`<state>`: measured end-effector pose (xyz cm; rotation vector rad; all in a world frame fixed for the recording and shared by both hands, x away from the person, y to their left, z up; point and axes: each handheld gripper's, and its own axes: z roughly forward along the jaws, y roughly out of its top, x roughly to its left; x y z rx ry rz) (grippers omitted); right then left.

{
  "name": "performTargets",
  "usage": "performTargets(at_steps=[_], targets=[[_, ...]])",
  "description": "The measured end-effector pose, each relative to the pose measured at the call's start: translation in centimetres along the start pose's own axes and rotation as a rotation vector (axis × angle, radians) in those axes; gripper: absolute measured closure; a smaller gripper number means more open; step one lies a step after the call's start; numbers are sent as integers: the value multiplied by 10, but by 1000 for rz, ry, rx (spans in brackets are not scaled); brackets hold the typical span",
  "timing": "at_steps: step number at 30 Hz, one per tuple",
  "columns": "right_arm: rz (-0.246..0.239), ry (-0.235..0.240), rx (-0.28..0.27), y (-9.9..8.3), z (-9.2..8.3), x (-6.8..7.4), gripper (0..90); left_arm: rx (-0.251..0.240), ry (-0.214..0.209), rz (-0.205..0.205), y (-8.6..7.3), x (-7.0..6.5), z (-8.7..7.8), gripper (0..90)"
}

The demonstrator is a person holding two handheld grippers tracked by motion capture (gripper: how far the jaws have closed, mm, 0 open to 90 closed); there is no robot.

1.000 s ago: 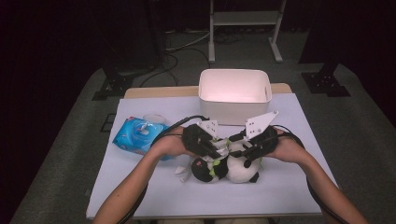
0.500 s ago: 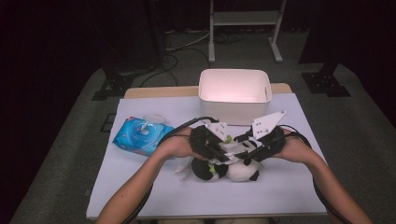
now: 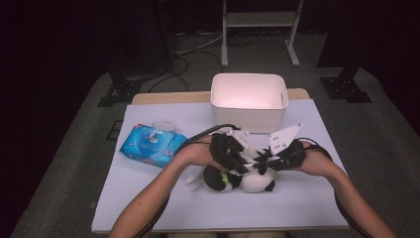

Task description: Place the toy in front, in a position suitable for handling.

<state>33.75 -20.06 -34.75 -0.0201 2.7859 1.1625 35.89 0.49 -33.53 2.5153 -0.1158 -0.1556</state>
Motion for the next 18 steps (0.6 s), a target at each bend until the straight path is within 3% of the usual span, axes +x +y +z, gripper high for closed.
performTargets(at_steps=[3, 5, 9, 13, 17, 18], targets=[[43, 26, -6, -4, 0, -1, 890, -13, 9, -15, -3, -1, -5, 684], [66, 14, -15, -10, -4, -3, 891, -24, 22, -15, -5, -2, -9, 640], [81, 4, -30, -15, -12, -4, 892, -43, 36, -37, -8, -2, -18, 622], [84, 1, -23, -15, -13, -3, 892, -46, 56, -32, -8, -4, -26, 612], [70, 3, -23, -14, -13, -2, 890, -37, 89, -44, -13, -3, -30, 723], [73, 5, -29, -12, -12, -2, 823, -36, 92, -50, -14, -2, -30, 770]])
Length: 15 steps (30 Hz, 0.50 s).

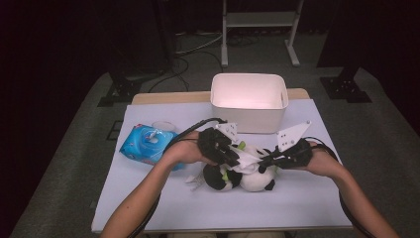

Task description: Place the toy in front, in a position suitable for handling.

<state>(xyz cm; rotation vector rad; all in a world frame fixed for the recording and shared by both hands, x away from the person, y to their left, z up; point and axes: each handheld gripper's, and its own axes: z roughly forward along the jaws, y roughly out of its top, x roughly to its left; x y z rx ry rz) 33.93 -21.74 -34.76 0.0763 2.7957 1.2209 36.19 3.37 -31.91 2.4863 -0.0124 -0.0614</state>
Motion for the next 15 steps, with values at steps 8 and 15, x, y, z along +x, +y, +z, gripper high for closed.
performTargets(at_steps=[8, 15], targets=[[-112, -29, -10, 21, 18, 7, 633, 6, -10, -15, -4, 4, 10, 806], [-150, -36, 36, 33, 41, 6, 614, 11, -15, -15, -4, 2, 12, 806]])
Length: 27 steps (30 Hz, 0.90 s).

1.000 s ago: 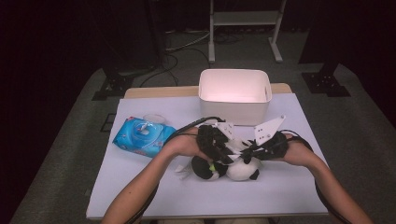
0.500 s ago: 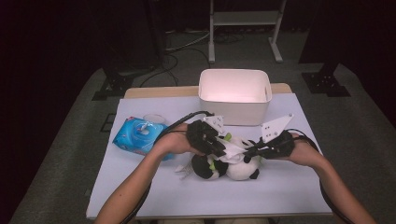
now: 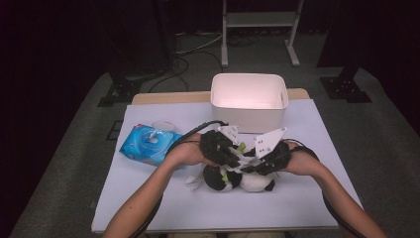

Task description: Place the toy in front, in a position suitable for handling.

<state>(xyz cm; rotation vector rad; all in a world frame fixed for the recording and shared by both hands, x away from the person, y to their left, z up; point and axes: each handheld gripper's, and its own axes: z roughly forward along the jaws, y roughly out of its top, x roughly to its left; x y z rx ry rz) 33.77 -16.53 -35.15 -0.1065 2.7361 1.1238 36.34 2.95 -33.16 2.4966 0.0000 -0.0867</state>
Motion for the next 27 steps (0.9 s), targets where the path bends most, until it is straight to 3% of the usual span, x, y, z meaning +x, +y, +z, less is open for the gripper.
performTargets(at_steps=[5, 9, 15, 27], targets=[[46, 27, -8, -4, 6, -3, 820, -25, -3, -15, -5, -1, -6, 755], [60, 39, -8, -5, 1, -3, 841, -35, 8, -12, -8, -2, -12, 730], [79, 27, 16, -7, -17, -2, 844, -41, 44, -41, -19, -2, -26, 704], [160, -22, 84, -39, -61, 4, 842, -46, 57, -73, -37, -2, -36, 683]])
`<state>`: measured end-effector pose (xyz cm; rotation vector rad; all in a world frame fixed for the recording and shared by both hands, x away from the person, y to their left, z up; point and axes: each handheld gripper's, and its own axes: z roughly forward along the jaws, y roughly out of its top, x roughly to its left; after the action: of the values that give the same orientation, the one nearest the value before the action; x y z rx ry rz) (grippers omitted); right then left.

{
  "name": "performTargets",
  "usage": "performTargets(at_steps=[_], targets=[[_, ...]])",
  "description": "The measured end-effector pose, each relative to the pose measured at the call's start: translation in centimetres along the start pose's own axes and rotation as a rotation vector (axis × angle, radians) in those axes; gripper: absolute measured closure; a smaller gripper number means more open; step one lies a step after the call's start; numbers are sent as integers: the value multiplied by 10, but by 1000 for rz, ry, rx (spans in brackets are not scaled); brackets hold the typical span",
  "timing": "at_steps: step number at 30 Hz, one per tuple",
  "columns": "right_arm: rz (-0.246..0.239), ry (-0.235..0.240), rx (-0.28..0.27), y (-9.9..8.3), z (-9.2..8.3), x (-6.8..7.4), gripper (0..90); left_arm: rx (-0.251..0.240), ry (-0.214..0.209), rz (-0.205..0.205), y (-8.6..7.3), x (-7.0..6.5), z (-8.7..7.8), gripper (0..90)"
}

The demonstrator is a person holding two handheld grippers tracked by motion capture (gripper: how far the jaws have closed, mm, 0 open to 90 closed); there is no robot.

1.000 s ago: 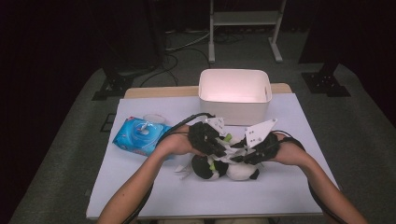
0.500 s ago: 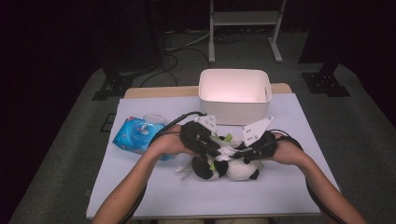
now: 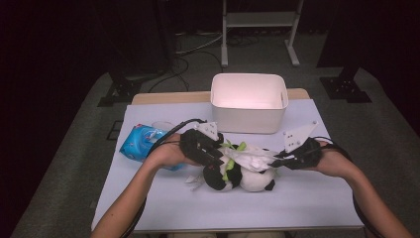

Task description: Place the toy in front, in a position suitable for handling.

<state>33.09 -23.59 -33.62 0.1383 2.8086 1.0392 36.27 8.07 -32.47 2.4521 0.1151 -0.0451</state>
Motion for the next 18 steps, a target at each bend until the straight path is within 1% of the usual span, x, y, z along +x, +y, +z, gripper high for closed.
performTargets(at_steps=[2, 3, 6, 7, 8, 10, 12, 16, 17, 18], targets=[[11, -6, 17, -5, -6, -1, 841, -2, 2, -3, -2, 0, -1, 683], [16, -24, 40, -8, -10, -2, 835, -8, 2, -10, -3, 0, -1, 680], [24, -32, 45, -8, -13, -3, 816, -8, 0, -10, -4, 1, 0, 672], [20, -45, 48, -4, -11, -4, 796, -5, -7, -10, -4, 0, 2, 671], [20, -45, 48, -4, -11, -4, 796, -5, -7, -10, -4, 0, 2, 671], [3, -44, 35, 5, -4, -3, 757, -5, -12, -7, -4, 0, 4, 665], [-15, -32, 21, 13, 2, -3, 730, -7, -13, -8, -4, -1, 6, 665], [-58, -15, 2, 31, 19, -1, 711, -16, -15, -5, -4, -2, 8, 664], [-78, 8, -9, 40, 29, 1, 681, -16, -18, -6, -5, -2, 8, 665], [-78, 8, -9, 40, 29, 1, 681, -17, -22, -8, -5, -3, 9, 665]])
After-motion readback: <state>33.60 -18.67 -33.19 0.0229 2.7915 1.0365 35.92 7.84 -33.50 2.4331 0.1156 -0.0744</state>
